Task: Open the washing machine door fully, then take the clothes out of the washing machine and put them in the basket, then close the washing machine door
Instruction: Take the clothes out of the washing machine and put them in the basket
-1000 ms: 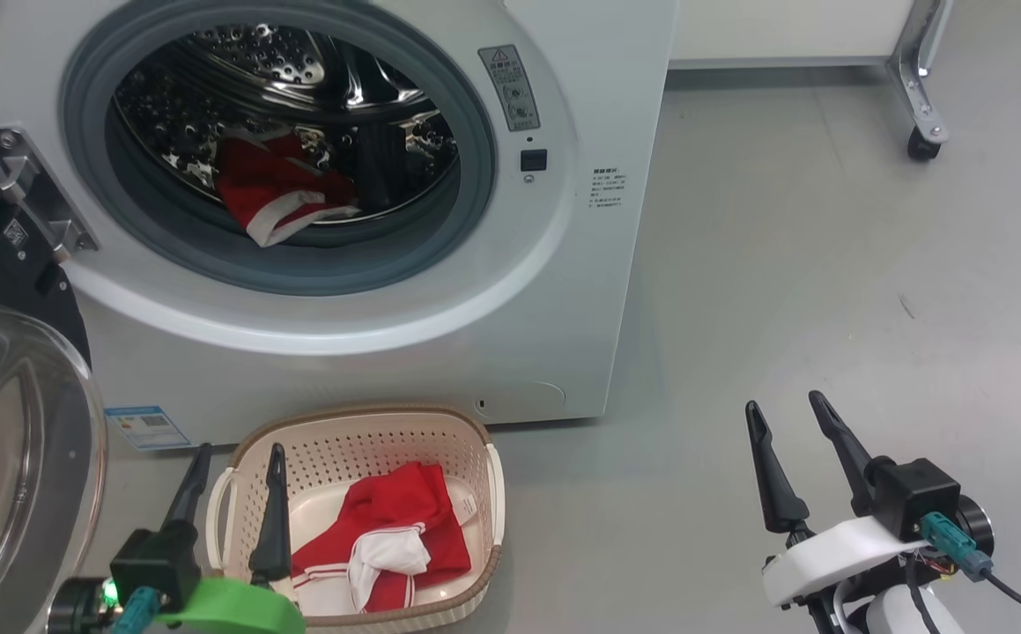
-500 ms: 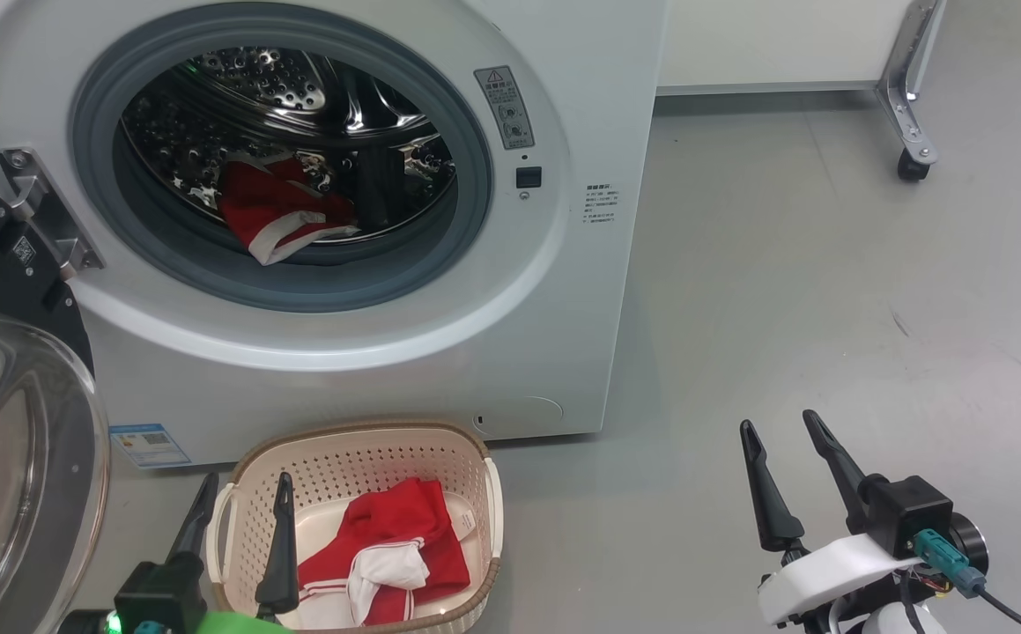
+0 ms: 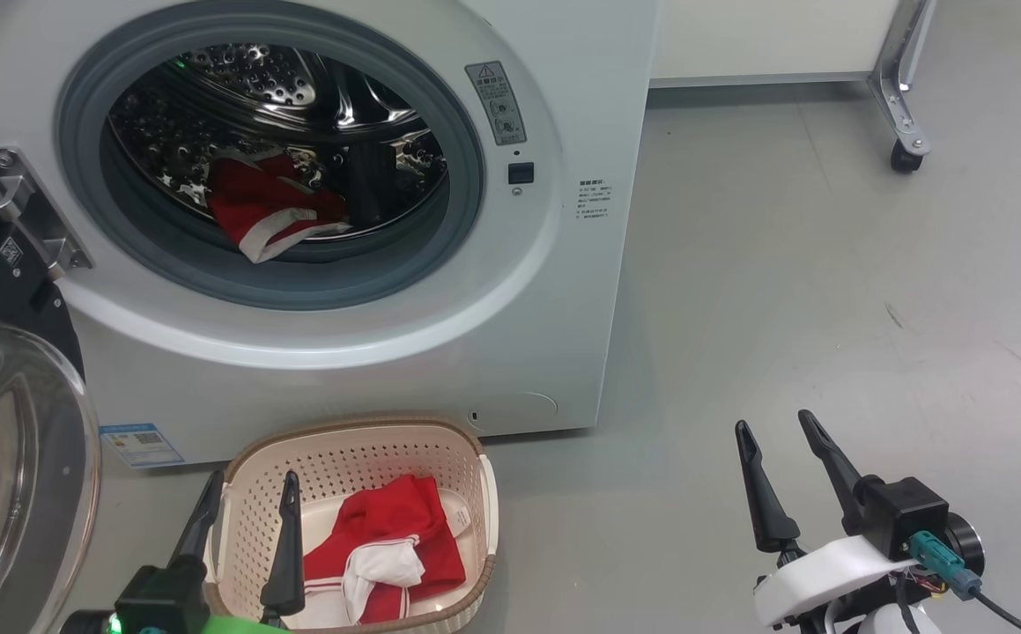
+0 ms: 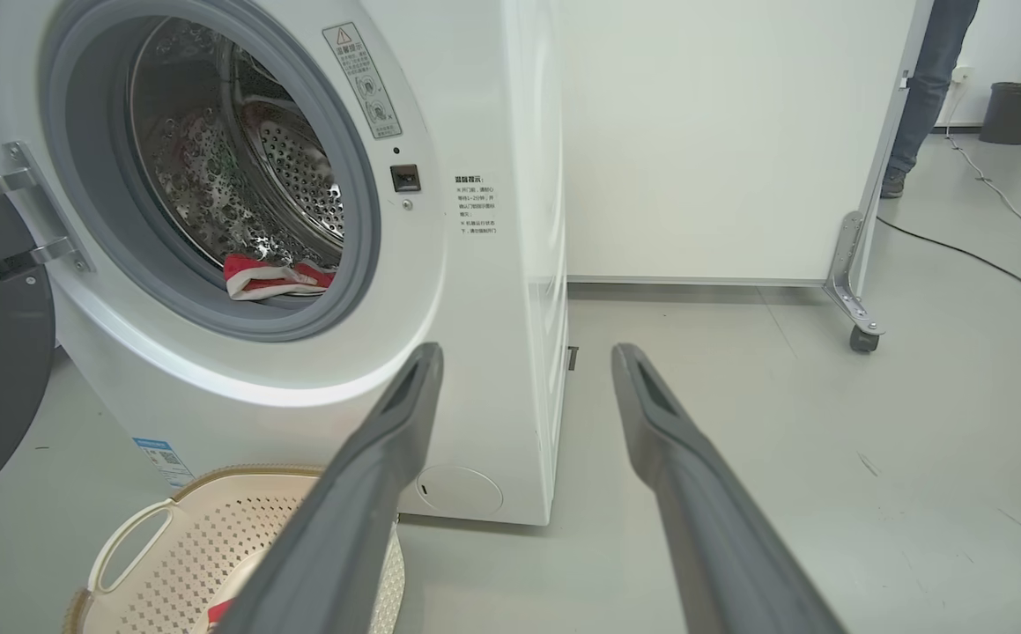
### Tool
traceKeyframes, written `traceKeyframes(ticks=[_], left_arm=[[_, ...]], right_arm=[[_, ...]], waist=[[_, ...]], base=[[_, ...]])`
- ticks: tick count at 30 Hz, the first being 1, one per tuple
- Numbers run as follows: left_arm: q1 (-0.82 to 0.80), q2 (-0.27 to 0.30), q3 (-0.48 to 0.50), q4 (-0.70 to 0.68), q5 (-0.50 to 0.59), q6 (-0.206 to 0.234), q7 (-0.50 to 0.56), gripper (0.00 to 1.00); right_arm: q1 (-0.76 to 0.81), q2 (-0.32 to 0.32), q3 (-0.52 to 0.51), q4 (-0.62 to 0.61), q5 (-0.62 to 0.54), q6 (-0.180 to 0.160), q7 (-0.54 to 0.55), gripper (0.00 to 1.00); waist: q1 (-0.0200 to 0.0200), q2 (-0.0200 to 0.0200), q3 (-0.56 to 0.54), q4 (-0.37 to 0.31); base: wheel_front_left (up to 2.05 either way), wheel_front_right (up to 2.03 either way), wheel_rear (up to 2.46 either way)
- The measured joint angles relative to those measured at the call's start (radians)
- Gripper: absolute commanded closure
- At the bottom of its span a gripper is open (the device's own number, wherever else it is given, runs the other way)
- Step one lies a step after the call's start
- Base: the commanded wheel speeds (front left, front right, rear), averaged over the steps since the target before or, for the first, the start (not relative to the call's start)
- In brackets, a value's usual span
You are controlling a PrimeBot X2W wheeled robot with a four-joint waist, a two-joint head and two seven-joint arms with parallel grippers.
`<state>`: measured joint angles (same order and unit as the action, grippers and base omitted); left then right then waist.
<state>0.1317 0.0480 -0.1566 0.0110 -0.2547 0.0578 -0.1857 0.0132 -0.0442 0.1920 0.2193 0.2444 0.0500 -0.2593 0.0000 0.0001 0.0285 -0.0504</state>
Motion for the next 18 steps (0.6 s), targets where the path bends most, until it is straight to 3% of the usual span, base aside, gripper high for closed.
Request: traceKeyframes(ticks=[18], left_arm=[[0.002,0.000,-0.009,-0.053,0.001,0.012,0.044,0.00]], right_arm=[[-0.002,0.000,0.009,-0.034,0.000,0.000,0.000,0.00]], waist=[[0.0000,0.0000,0.062,-0.009]], base=[[0.00,0.00,0.00]])
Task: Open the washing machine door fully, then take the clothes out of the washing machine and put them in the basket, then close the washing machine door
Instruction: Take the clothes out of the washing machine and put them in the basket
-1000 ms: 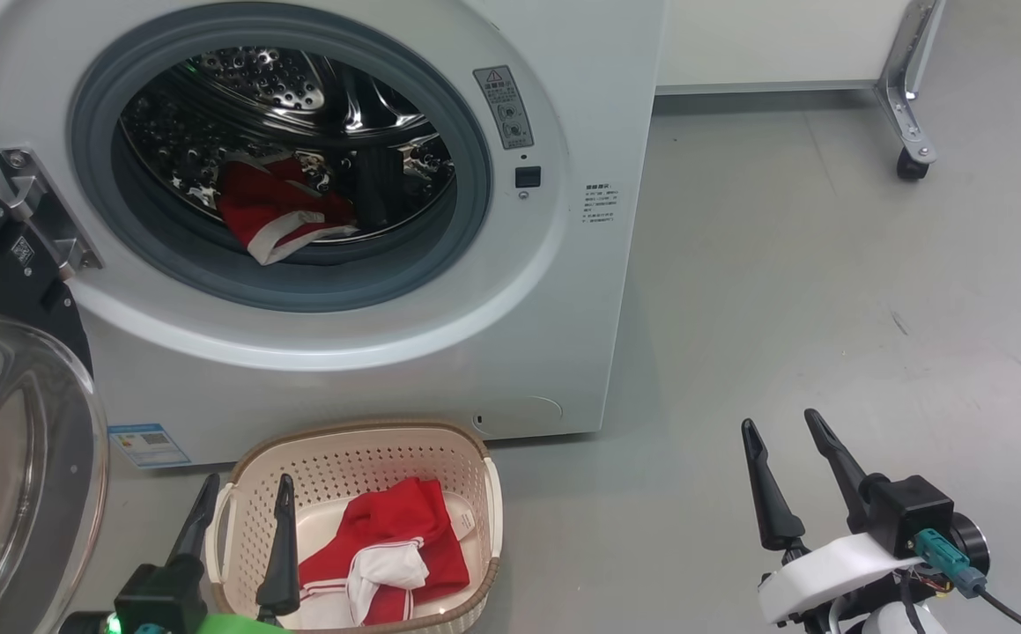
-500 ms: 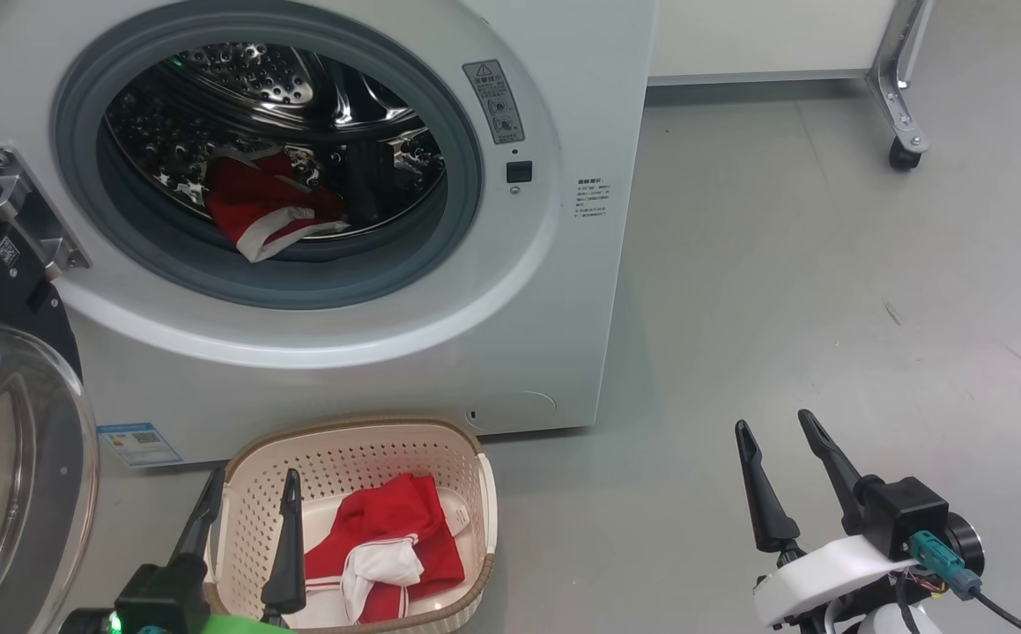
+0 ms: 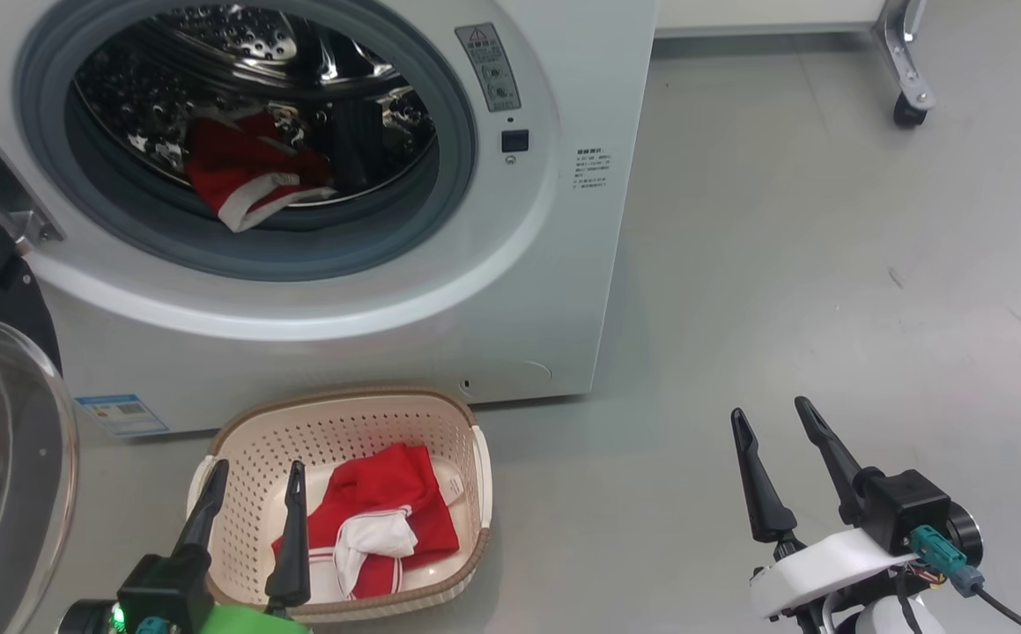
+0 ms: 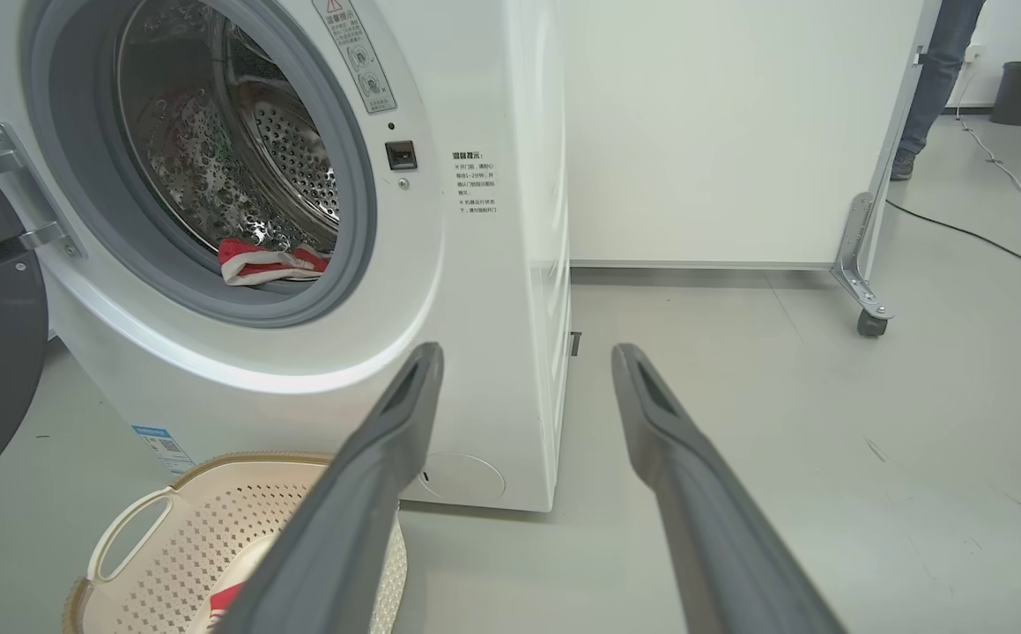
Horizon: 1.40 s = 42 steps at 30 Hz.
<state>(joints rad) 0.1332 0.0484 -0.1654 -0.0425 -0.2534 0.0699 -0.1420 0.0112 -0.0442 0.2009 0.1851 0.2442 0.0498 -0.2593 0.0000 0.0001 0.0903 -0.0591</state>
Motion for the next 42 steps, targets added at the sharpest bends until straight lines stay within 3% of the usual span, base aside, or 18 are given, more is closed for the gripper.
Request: traceKeyframes(ticks=[9,24,42], left_arm=[[-0.084,0.000,-0.016,0.014,-0.009,0.000,0.030,0.00],[-0.319,0.005,-0.006,0.170,-0.018,-0.004,0.144,0.00],[-0.692,0.107,0.077,0.288,-0.047,-0.015,0.340,0.00]], right_arm=[[-0.025,0.000,0.004,-0.030,-0.004,0.001,0.000,0.00],[-0.143,-0.001,0.041,-0.070,0.008,0.011,0.000,0.00],[-0.271,-0.002,0.102,-0.081,0.106,0.019,0.000,0.00]], waist=[[0.0000,0.0000,0.092,-0.004],[0.0000,0.0000,0.291,-0.033],[0.0001,0.0000,0.475,-0.138]], base=[[0.00,0.00,0.00],[0.00,0.00,0.00],[0.00,0.00,0.00]])
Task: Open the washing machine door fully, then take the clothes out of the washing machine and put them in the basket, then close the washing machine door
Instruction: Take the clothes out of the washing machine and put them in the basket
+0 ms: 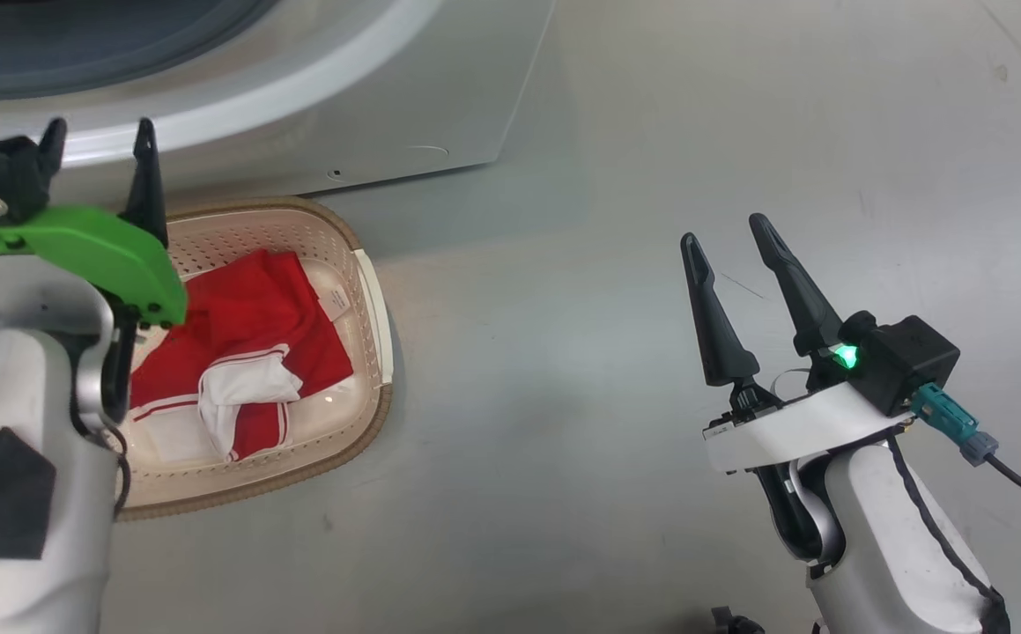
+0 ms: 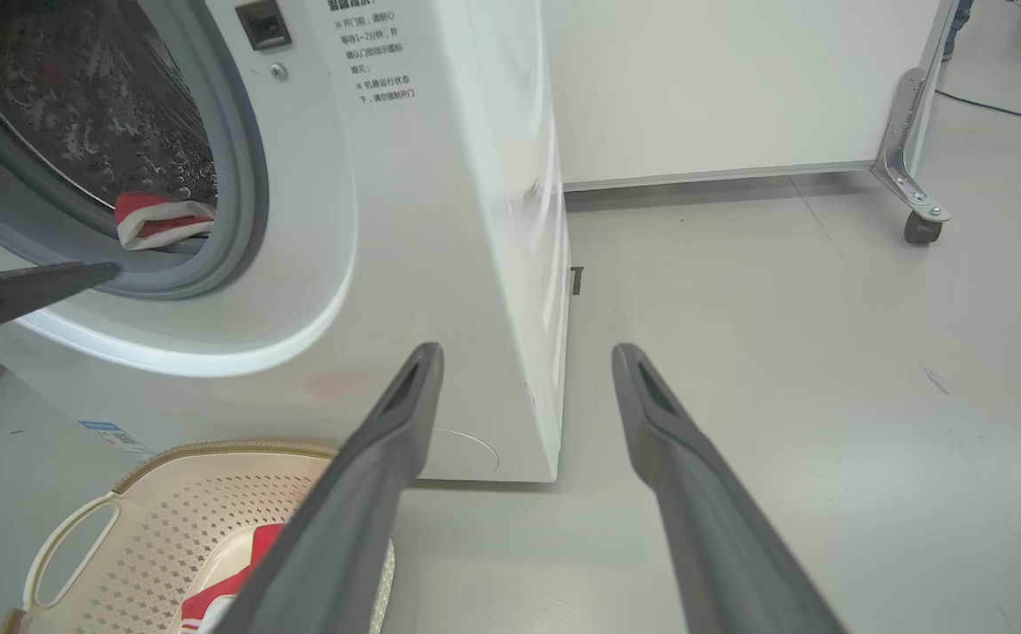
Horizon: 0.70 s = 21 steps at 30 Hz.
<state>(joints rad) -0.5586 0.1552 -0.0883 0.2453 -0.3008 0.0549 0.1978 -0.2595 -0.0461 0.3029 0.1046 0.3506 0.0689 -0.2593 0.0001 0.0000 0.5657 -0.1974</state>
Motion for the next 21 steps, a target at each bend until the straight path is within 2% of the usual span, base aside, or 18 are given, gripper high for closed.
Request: traceKeyframes(ticks=[21], left_arm=[[-0.393,0.233,0.022,0.073,0.135,-0.005,0.181,0.00]], right_arm=[[-0.097,0.000,0.076,-0.001,0.118,-0.019,0.000,0.00]], waist=[[0.0000,0.0000,0.113,-0.132]], base=[[0.00,0.00,0.00]])
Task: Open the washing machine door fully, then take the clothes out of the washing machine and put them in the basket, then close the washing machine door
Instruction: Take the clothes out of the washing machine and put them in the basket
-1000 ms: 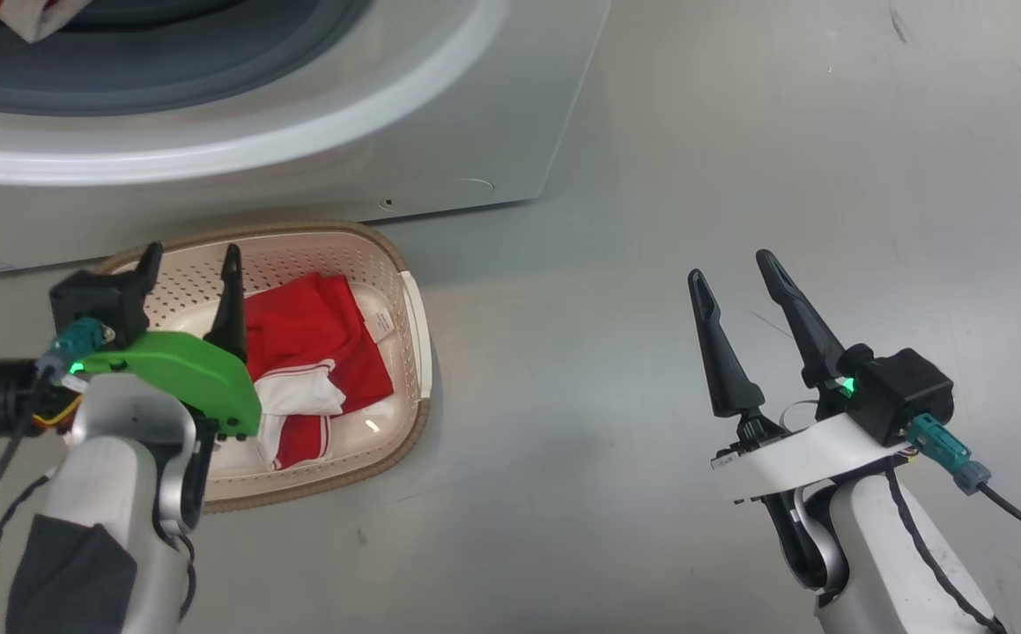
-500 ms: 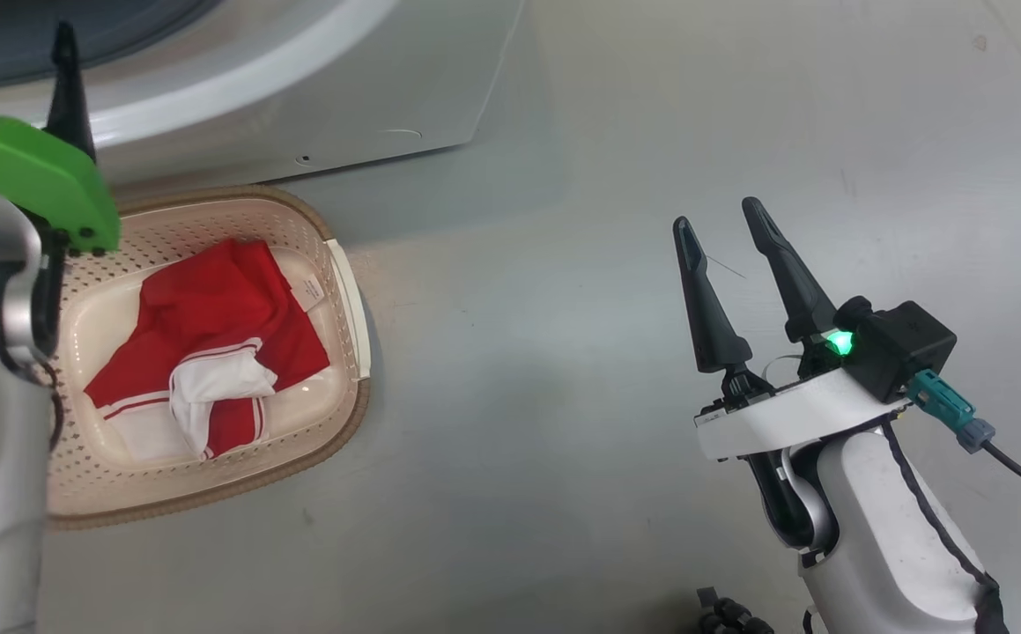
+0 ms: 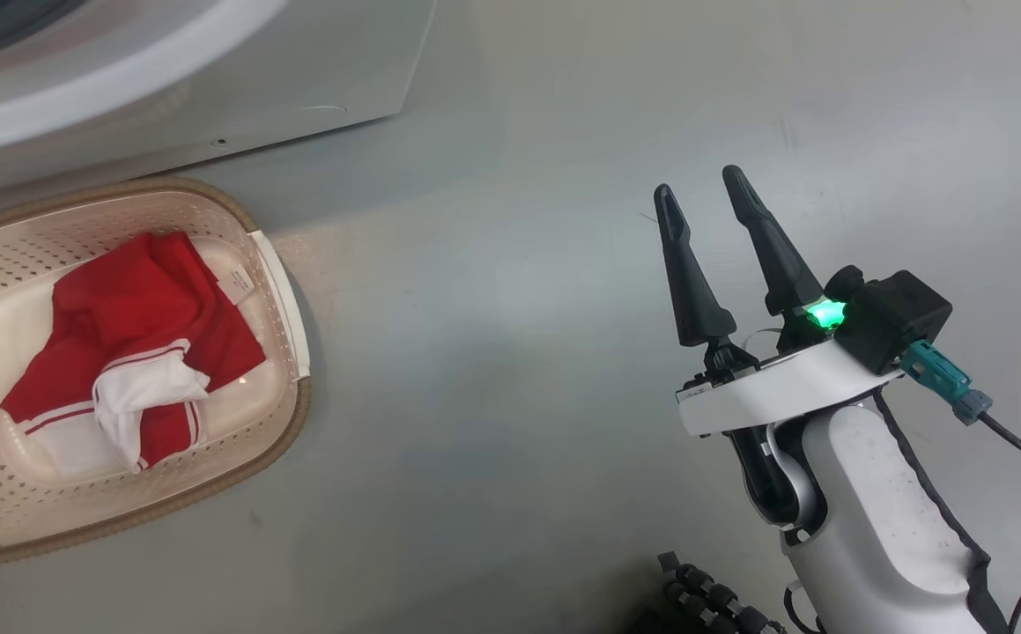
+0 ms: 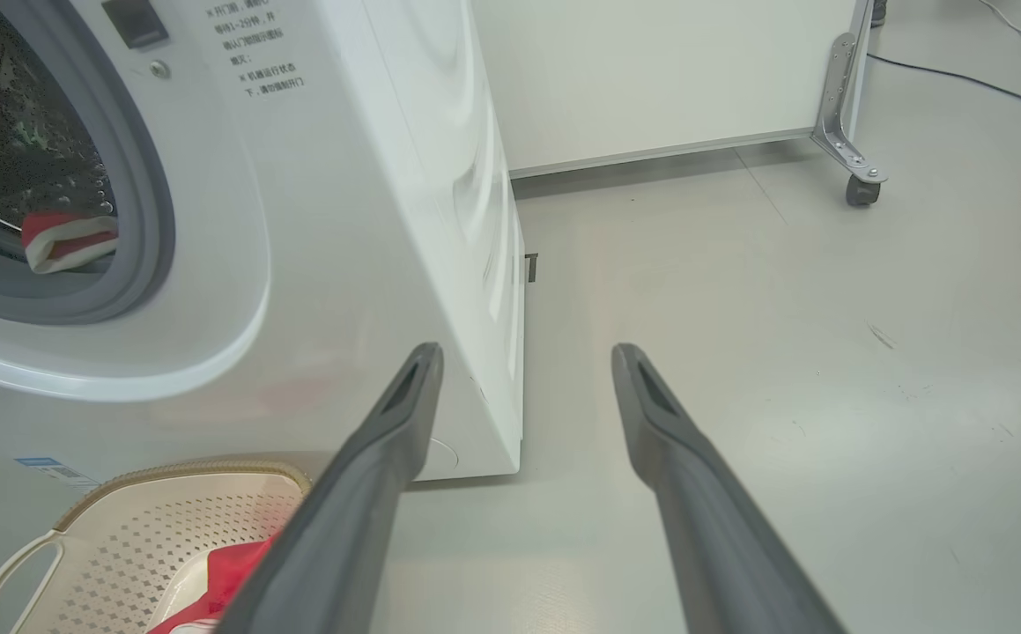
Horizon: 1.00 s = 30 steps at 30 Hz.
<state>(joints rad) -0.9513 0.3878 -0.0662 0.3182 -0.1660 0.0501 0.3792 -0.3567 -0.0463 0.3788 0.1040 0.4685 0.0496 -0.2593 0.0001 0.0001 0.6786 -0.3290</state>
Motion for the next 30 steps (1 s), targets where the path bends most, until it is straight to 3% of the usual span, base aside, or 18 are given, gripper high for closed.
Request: traceKeyframes(ticks=[11,30], left_arm=[[-0.125,0.084,0.029,0.059,0.036,-0.001,0.051,0.00],[-0.181,0.153,-0.001,0.187,0.092,-0.012,0.213,0.00]], right_arm=[[-0.035,0.001,0.030,-0.005,0.050,-0.010,0.000,0.00],[-0.051,0.001,0.041,0.003,0.077,-0.017,0.000,0.00]], waist=[[0.0000,0.0000,0.050,-0.058],[0.0000,0.0000,0.078,-0.092]], base=[[0.00,0.00,0.00],[0.00,0.00,0.00]])
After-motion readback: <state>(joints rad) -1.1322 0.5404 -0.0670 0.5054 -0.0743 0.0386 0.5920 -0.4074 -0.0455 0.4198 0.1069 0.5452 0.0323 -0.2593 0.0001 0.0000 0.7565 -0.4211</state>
